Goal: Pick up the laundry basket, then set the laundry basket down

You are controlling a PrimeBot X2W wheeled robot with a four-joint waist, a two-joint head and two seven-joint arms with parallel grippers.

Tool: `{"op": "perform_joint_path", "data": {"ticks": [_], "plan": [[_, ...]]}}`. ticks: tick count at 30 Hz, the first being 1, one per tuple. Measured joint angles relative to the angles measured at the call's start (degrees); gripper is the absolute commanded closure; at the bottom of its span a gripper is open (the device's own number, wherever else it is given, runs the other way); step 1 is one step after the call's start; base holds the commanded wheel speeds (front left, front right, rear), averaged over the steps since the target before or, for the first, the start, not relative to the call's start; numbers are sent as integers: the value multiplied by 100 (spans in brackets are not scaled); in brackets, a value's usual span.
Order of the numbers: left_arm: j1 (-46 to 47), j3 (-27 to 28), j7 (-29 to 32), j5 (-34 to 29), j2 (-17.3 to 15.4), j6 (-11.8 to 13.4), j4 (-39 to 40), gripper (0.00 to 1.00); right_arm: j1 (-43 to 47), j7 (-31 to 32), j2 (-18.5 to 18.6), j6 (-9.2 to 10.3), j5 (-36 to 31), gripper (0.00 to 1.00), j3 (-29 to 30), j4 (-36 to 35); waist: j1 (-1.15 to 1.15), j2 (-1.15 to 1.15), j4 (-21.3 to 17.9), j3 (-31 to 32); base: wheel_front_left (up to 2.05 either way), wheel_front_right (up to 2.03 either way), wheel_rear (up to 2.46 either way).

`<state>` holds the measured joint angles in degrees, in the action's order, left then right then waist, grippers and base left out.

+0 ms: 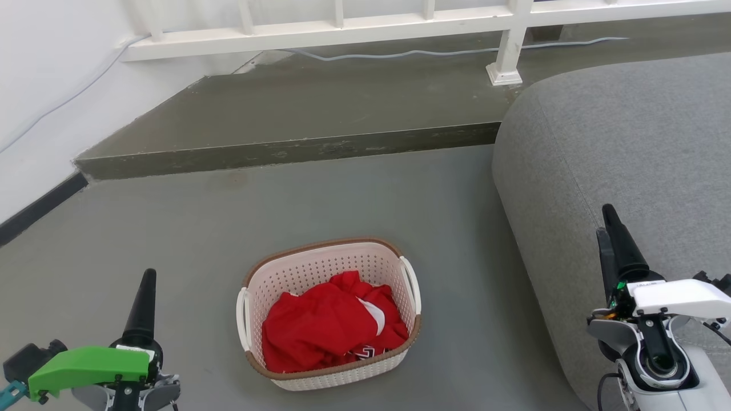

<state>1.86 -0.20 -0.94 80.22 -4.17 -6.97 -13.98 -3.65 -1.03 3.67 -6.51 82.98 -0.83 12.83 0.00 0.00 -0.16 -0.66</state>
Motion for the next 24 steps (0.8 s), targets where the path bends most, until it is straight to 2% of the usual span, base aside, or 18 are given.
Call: {"op": "perform_joint_path", "data": {"ticks": [13,24], "plan": [[51,-194,-274,-1251,-211,8,-2,0,-72,-301,282,-1,-1009,0,-475,-35,0,0,-11,-23,0,0,0],[116,-204,-485,-2527,-236,229,154,0,-230,-524,502,-1,-2183,0,-835,52,0,0,-15,-44,0,0,0]]}}
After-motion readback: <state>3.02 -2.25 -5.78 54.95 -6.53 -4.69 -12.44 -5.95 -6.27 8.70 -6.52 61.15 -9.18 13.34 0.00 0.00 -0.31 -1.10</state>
